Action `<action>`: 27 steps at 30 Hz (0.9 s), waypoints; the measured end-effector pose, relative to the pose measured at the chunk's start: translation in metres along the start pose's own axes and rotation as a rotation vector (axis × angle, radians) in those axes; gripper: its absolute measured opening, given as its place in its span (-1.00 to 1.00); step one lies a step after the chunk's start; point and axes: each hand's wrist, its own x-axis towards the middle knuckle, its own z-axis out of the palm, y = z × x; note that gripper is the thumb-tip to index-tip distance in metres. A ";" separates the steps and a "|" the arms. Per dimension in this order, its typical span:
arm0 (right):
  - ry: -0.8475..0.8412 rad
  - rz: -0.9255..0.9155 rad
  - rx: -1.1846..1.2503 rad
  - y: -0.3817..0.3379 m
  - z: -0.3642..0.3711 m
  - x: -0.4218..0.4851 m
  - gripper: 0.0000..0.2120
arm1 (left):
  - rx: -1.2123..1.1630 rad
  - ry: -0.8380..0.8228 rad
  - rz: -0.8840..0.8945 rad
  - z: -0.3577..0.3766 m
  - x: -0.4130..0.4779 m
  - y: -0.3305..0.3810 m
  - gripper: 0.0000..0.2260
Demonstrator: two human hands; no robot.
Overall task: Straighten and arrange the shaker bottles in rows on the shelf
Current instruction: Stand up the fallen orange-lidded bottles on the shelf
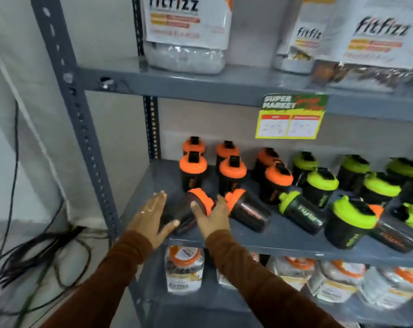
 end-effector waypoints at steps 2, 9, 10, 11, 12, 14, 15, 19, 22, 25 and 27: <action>0.063 0.295 0.111 -0.005 0.011 0.012 -0.14 | 0.035 -0.189 -0.107 0.011 -0.006 -0.017 0.11; 0.032 0.482 0.124 -0.013 0.031 0.041 0.00 | 0.273 -0.355 -0.084 0.031 -0.007 -0.034 0.19; 0.024 0.473 0.115 -0.013 0.032 0.043 -0.01 | 0.279 -0.352 -0.075 0.034 -0.007 -0.036 0.21; 0.025 0.463 0.115 -0.012 0.034 0.043 -0.03 | 0.283 -0.351 -0.074 0.035 -0.006 -0.037 0.23; 0.039 0.455 0.116 -0.011 0.036 0.042 -0.04 | 0.289 -0.347 -0.071 0.036 -0.007 -0.037 0.23; 0.079 0.424 0.120 -0.009 0.037 0.036 -0.08 | 0.296 -0.357 -0.076 0.036 -0.006 -0.039 0.23; 0.096 0.390 0.117 -0.010 0.038 0.032 -0.10 | 0.302 -0.361 -0.073 0.037 -0.007 -0.040 0.23; 0.190 0.098 0.039 -0.012 0.041 0.018 -0.15 | 0.330 -0.368 -0.073 0.037 -0.007 -0.039 0.18; 0.270 -0.160 -0.100 -0.013 0.040 0.016 -0.13 | 0.354 -0.381 -0.075 0.037 -0.008 -0.038 0.04; 0.306 -0.247 -0.251 -0.008 0.040 0.013 -0.14 | 0.353 -0.377 -0.081 0.037 -0.008 -0.037 0.14; 0.353 -0.280 -0.335 -0.001 0.043 0.011 -0.13 | 0.352 -0.359 -0.092 0.039 -0.009 -0.038 -0.01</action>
